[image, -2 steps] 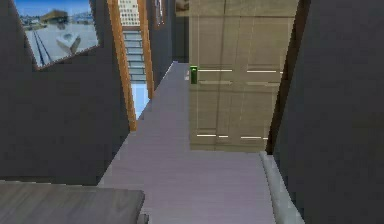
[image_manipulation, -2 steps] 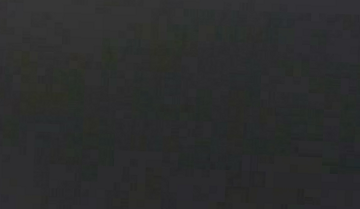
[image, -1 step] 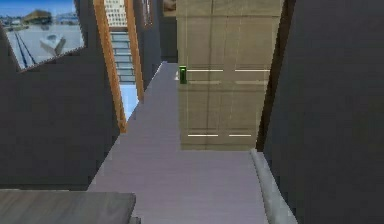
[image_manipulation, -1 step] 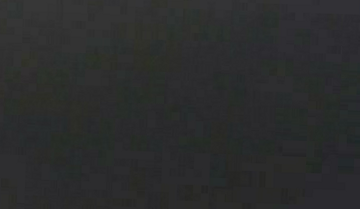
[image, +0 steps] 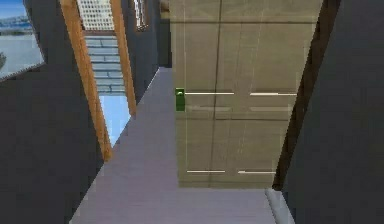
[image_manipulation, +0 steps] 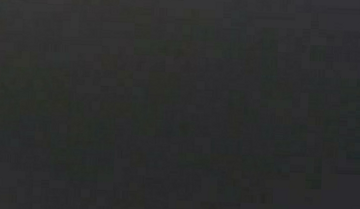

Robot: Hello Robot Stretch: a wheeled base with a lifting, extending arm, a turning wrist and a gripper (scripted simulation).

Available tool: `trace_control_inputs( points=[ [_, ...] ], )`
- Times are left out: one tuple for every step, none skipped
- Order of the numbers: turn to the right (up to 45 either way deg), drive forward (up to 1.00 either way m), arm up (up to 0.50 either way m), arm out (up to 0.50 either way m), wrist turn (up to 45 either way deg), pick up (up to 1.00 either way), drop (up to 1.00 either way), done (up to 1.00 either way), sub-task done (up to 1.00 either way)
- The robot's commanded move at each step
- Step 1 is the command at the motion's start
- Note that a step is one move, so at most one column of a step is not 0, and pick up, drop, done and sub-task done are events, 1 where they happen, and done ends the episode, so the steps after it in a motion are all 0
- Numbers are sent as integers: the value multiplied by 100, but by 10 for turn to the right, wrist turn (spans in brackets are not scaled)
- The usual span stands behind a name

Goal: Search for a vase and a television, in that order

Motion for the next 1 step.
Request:
trace_control_inputs(
  points=[
    [-240, 0, 0, 0, 0, 0, 0, 0, 0]
  ],
)
